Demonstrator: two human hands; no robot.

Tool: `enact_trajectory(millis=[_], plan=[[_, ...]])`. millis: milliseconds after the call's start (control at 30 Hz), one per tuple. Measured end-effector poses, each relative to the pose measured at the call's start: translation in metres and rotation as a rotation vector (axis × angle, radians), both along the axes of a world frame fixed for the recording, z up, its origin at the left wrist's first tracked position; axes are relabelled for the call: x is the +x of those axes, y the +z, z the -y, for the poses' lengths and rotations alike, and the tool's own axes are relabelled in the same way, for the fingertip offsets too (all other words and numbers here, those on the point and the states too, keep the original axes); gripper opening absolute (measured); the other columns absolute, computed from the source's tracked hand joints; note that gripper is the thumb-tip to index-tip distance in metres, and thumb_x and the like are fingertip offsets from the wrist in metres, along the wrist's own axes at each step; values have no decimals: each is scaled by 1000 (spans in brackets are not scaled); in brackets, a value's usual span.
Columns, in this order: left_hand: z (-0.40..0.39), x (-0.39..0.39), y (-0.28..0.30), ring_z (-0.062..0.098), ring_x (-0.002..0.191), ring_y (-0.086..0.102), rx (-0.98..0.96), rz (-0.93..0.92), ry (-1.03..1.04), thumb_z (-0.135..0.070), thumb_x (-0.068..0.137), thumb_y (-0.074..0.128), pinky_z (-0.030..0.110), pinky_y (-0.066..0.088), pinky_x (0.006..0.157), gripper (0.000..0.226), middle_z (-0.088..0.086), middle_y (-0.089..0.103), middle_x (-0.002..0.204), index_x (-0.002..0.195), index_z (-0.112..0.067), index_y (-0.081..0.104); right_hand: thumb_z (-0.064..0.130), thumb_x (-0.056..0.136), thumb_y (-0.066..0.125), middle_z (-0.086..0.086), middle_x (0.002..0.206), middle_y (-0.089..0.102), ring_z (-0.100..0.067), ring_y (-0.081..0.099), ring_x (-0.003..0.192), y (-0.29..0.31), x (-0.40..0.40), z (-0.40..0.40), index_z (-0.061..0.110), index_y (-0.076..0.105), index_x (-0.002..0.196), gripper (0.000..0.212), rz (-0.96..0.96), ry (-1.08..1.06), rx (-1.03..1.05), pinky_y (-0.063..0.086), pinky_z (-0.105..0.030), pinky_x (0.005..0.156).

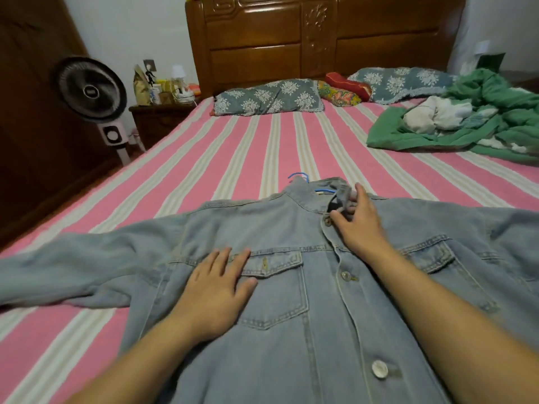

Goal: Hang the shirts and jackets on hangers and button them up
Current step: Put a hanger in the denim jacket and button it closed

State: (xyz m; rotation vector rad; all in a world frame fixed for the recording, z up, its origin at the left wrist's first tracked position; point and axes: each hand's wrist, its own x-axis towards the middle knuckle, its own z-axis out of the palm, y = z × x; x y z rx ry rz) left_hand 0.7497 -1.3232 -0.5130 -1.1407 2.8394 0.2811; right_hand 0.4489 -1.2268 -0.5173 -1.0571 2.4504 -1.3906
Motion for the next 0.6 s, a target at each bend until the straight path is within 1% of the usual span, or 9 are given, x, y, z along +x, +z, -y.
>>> enact_trajectory(millis=[67,133,200,267,300,400,467,533,600], plan=[[-2,7,-10,19,156,5,-26,-136,9,-75,94,14,40,7,126,73,-1,9,170,160,-42,8,35,88,69,-10,157,26,-31,33,142,15,12,-2,18,17,158,89,-153,-68,104,31,-44,115],[1,8,-10,21,153,18,-47,-253,3,-71,95,28,40,15,124,71,0,23,165,158,-39,23,35,89,67,-10,152,30,-31,30,140,40,37,-6,16,33,151,73,-384,-89,104,29,-44,114],[4,8,-9,22,146,31,-61,-354,-7,-70,89,37,40,24,120,71,1,38,156,152,-35,38,33,88,68,-5,136,51,-26,43,129,60,76,-9,17,55,134,51,-574,231,105,35,-38,110],[5,9,-13,24,138,39,-71,-417,-16,-66,90,49,40,31,115,64,1,46,147,144,-32,47,36,87,71,3,120,61,-18,48,115,57,121,-11,21,64,124,41,-656,616,360,37,-30,101],[5,10,-15,25,134,42,-75,-451,-13,-62,89,56,40,33,112,59,1,48,141,138,-30,51,37,87,71,3,117,62,-17,49,111,48,134,-10,23,65,122,39,-677,694,469,36,-27,96],[4,12,-14,25,128,42,-100,-592,-20,-52,84,69,39,37,107,52,2,49,135,125,-22,55,35,91,70,1,110,69,-23,59,107,25,140,-1,24,71,114,26,-627,541,404,43,-33,88],[6,11,-14,26,133,41,-184,-606,-113,-43,82,72,41,35,111,56,4,49,140,130,-20,55,31,94,67,1,103,74,-23,65,99,15,137,5,23,74,107,17,-467,370,280,49,-37,84],[9,6,-14,24,139,41,-147,-590,-241,-34,84,71,42,35,114,64,1,51,145,143,-21,49,25,95,65,4,97,75,-17,67,92,7,135,7,21,74,106,14,-274,270,140,49,-32,83],[17,-6,-8,21,132,50,48,-598,-258,-28,87,72,39,40,111,71,-1,58,141,151,-22,42,18,94,66,7,89,72,-6,65,82,2,135,9,19,70,109,15,-122,263,63,45,-20,76]])
